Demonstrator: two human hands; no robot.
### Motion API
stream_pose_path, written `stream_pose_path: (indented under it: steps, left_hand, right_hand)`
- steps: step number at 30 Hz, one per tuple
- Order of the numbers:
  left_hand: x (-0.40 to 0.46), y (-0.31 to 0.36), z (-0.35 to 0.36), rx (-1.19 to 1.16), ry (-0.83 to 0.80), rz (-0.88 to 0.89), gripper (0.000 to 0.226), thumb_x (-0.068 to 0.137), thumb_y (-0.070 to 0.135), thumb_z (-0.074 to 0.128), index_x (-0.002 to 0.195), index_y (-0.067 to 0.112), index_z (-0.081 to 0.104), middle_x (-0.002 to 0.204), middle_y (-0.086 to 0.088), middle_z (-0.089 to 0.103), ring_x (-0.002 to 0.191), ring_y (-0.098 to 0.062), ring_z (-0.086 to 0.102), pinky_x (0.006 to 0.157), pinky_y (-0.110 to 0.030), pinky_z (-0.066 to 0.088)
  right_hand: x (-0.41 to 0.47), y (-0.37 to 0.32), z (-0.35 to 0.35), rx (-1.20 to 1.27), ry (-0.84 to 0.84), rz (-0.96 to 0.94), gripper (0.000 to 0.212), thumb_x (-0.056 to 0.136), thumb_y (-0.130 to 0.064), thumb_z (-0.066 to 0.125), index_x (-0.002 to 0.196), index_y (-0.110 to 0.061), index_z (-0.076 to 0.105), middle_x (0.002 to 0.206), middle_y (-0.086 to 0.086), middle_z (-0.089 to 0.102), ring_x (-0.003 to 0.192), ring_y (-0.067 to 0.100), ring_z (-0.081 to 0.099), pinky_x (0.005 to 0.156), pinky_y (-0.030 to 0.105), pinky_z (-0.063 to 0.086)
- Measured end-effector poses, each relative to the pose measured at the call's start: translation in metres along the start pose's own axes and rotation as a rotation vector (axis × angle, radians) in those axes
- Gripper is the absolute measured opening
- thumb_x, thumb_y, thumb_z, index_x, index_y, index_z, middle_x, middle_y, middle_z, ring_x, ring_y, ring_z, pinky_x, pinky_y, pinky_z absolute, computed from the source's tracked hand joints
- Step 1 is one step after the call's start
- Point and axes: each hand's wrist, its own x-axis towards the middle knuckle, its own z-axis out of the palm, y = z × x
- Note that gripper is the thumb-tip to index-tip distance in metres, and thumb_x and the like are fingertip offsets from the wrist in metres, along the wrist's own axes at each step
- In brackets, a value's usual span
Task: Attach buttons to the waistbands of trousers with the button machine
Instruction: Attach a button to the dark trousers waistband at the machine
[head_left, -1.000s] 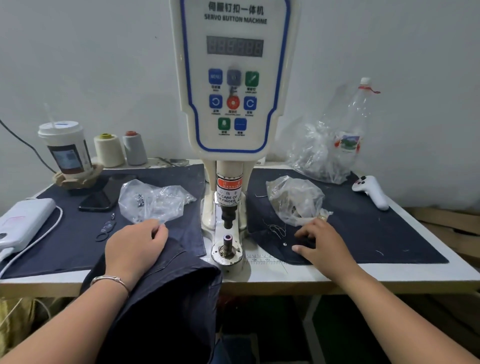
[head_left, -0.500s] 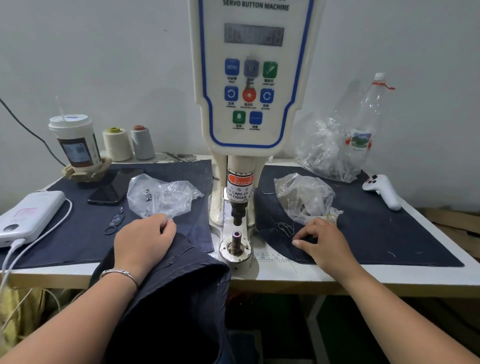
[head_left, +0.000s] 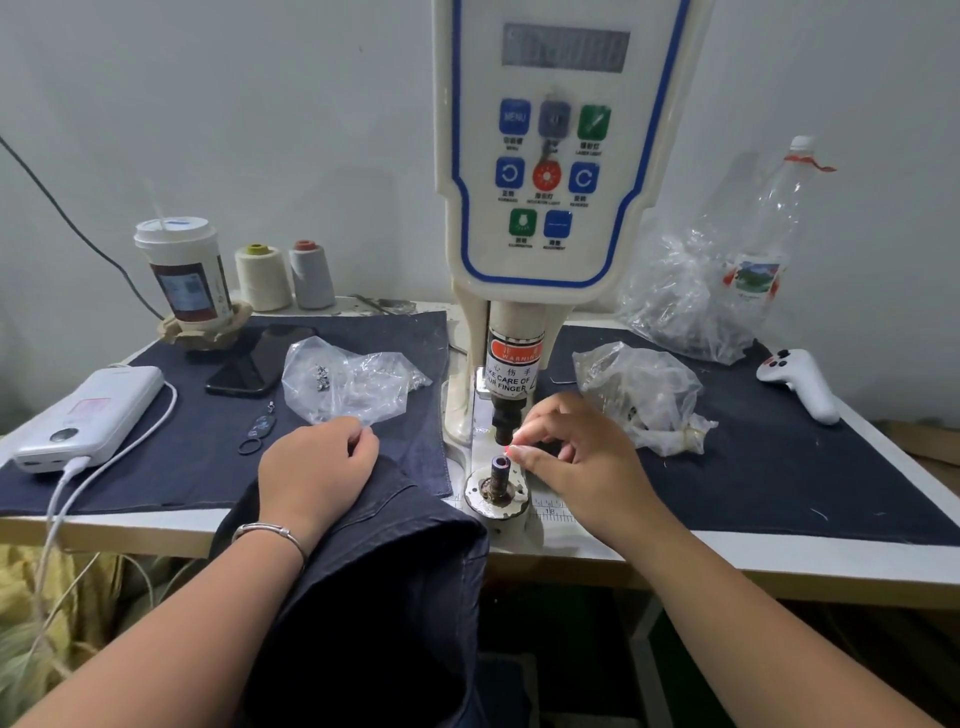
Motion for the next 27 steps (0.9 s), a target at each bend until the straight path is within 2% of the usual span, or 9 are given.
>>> stream_pose_path:
  steps: [3, 7, 12, 19, 23, 27]
  left_hand:
    - [0.000, 0.000, 0.000, 0.002, 0.002, -0.002, 0.042, 0.093, 0.033, 0.051, 0.057, 0.014, 0.039, 0.052, 0.002, 0.045, 0.060, -0.027, 0.044, 0.052, -0.032, 0.023]
    - [-0.001, 0.000, 0.000, -0.001, 0.008, 0.002, 0.043, 0.093, 0.032, 0.051, 0.057, 0.014, 0.037, 0.052, 0.001, 0.046, 0.060, -0.027, 0.045, 0.051, -0.032, 0.021]
    - [-0.001, 0.000, -0.001, -0.009, 0.016, -0.002, 0.044, 0.093, 0.032, 0.052, 0.056, 0.013, 0.038, 0.051, 0.000, 0.047, 0.059, -0.027, 0.045, 0.050, -0.032, 0.020]
    - [-0.001, 0.001, 0.000, -0.015, 0.007, -0.009, 0.043, 0.092, 0.032, 0.052, 0.056, 0.013, 0.038, 0.050, 0.001, 0.045, 0.058, -0.026, 0.044, 0.049, -0.031, 0.021]
    - [0.000, 0.000, 0.001, -0.011, 0.026, -0.008, 0.044, 0.092, 0.032, 0.053, 0.055, 0.014, 0.037, 0.048, 0.003, 0.041, 0.056, -0.025, 0.042, 0.049, -0.031, 0.019]
    - [-0.001, 0.001, -0.003, -0.001, -0.018, -0.013, 0.041, 0.094, 0.036, 0.049, 0.062, 0.012, 0.047, 0.053, 0.003, 0.047, 0.060, -0.025, 0.045, 0.051, -0.032, 0.023]
  right_hand:
    - [0.000, 0.001, 0.003, -0.002, -0.006, 0.002, 0.004, 0.079, -0.012, 0.077, 0.080, -0.012, 0.073, 0.089, -0.005, 0.060, 0.073, -0.012, 0.047, 0.065, 0.007, 0.036]
    - [0.001, 0.000, 0.003, -0.066, 0.005, -0.038, 0.007, 0.078, -0.013, 0.079, 0.078, -0.010, 0.072, 0.087, -0.009, 0.057, 0.079, -0.006, 0.046, 0.069, 0.004, 0.032]
    - [0.002, 0.001, 0.003, -0.054, 0.000, -0.040, 0.009, 0.076, -0.013, 0.080, 0.079, -0.009, 0.072, 0.088, -0.007, 0.059, 0.073, -0.014, 0.046, 0.067, 0.004, 0.033]
    - [0.003, -0.003, 0.000, -0.061, -0.018, 0.013, 0.008, 0.075, -0.016, 0.081, 0.075, -0.016, 0.073, 0.088, -0.010, 0.060, 0.072, -0.016, 0.047, 0.065, 0.003, 0.034]
    - [0.000, -0.006, -0.007, -0.046, -0.044, 0.026, 0.005, 0.078, -0.017, 0.078, 0.076, -0.020, 0.075, 0.088, -0.008, 0.063, 0.074, -0.007, 0.053, 0.063, 0.007, 0.036]
    - [-0.010, -0.012, -0.022, -0.031, 0.065, 0.072, 0.003, 0.080, -0.017, 0.076, 0.078, -0.015, 0.075, 0.083, -0.006, 0.065, 0.075, 0.007, 0.056, 0.062, 0.011, 0.037]
